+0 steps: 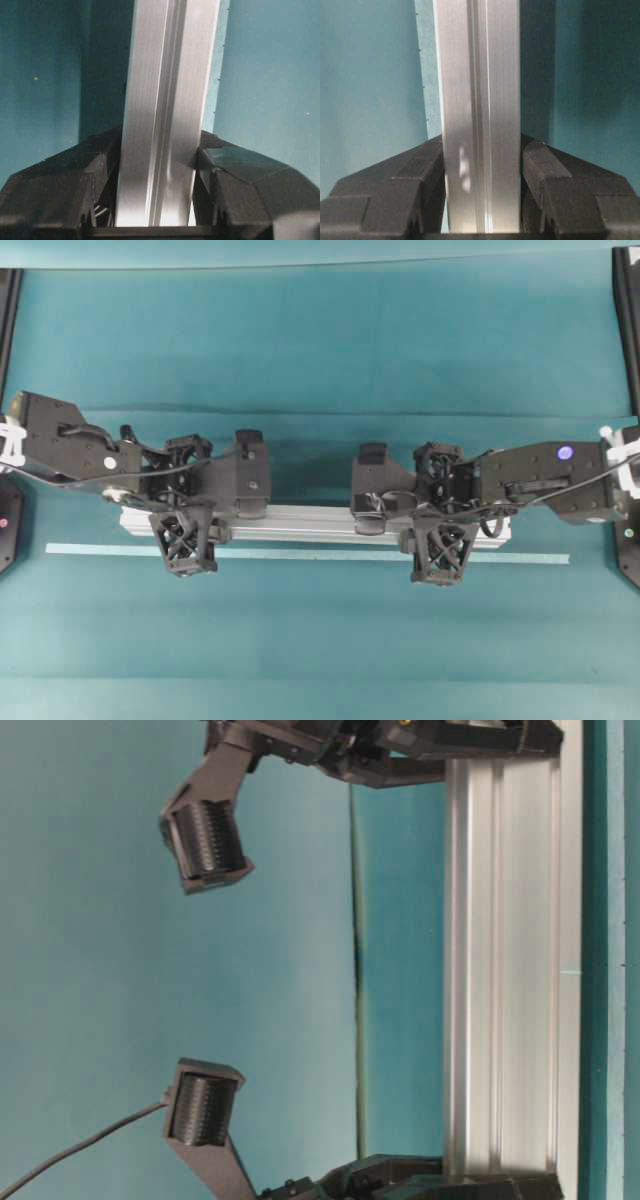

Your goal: Lift the metal rail with both hands.

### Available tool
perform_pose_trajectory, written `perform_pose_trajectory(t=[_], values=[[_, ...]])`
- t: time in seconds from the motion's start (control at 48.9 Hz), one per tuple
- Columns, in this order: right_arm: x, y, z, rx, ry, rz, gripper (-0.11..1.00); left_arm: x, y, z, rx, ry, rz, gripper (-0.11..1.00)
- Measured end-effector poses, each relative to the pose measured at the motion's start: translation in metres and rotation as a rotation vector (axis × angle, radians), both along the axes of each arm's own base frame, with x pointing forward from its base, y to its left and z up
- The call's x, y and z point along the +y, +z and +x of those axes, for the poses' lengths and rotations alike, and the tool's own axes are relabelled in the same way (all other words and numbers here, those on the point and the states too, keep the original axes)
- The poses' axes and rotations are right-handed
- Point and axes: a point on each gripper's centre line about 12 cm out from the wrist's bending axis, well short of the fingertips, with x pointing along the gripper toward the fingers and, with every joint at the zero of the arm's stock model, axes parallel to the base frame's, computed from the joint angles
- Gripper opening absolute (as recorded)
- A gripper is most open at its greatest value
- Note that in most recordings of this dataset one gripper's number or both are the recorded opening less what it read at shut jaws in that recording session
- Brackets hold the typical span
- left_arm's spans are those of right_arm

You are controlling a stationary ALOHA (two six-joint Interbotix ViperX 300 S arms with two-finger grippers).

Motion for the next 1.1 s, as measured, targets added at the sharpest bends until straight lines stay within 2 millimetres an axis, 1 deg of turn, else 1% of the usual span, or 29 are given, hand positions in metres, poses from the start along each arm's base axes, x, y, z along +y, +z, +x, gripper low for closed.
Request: perform_pose_trajectory(t=[0.123,0.409,0.879,1.104], values=[[0.000,-0.004,0.001,0.003,-0.001,0.001,0.39,-0.003,-0.005,0.000,0.007,0.008,-0.007,0.36],[0.001,-0.006,-0.001,-0.005,0.005,-0.001,0.39,-0.011,-0.007,0.003,-0.032,0.037,-0.030,0.36],[0.002,-0.007,-0.002,-0.005,-0.001,0.004,0.39,-0.010,-0.007,0.003,-0.040,0.030,-0.027,0.36],[0.002,-0.007,-0.002,-0.006,-0.003,0.006,0.39,-0.010,-0.006,0.007,-0.078,-0.027,-0.004,0.36]])
